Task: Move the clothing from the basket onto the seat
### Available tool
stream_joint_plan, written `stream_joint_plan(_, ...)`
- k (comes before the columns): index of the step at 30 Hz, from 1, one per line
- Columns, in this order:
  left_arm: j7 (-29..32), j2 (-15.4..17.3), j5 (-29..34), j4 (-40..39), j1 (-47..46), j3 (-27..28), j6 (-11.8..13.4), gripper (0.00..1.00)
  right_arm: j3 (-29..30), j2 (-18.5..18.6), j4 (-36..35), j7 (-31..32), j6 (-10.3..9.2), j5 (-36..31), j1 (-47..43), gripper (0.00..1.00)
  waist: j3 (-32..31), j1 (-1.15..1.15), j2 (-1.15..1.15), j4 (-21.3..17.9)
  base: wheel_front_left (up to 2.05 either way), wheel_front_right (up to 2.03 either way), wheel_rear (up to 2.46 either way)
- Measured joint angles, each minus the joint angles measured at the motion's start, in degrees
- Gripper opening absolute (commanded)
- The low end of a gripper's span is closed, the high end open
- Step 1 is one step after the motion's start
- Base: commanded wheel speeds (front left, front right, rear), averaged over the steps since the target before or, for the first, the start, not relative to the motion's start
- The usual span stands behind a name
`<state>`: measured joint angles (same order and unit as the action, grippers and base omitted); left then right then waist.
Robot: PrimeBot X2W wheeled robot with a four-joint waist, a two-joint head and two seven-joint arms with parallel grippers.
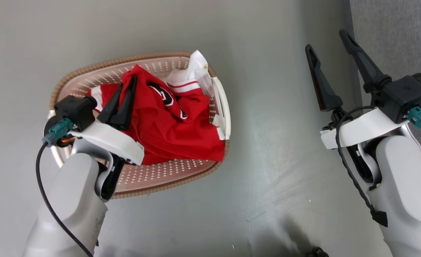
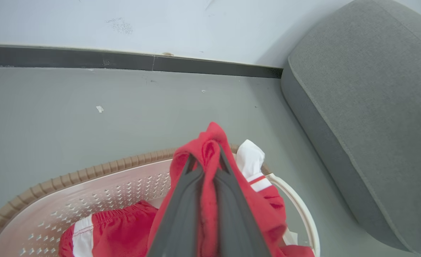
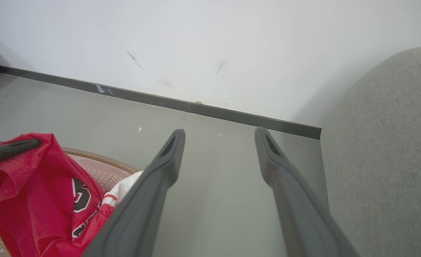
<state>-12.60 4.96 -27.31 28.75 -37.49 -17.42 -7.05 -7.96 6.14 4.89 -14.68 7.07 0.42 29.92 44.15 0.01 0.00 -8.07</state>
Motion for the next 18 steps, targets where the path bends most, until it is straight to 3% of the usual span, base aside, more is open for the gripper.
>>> stream_joint_plan(18,-1.5,-1.2,-4.3,-5.6,8.9,1.1,-0.2,0.0,-2.4,2.5,3.3,0.0,0.01,2.1,-1.0,1.0,-11.8,0.0,0.0,5.8,0.0,0.0,0.0)
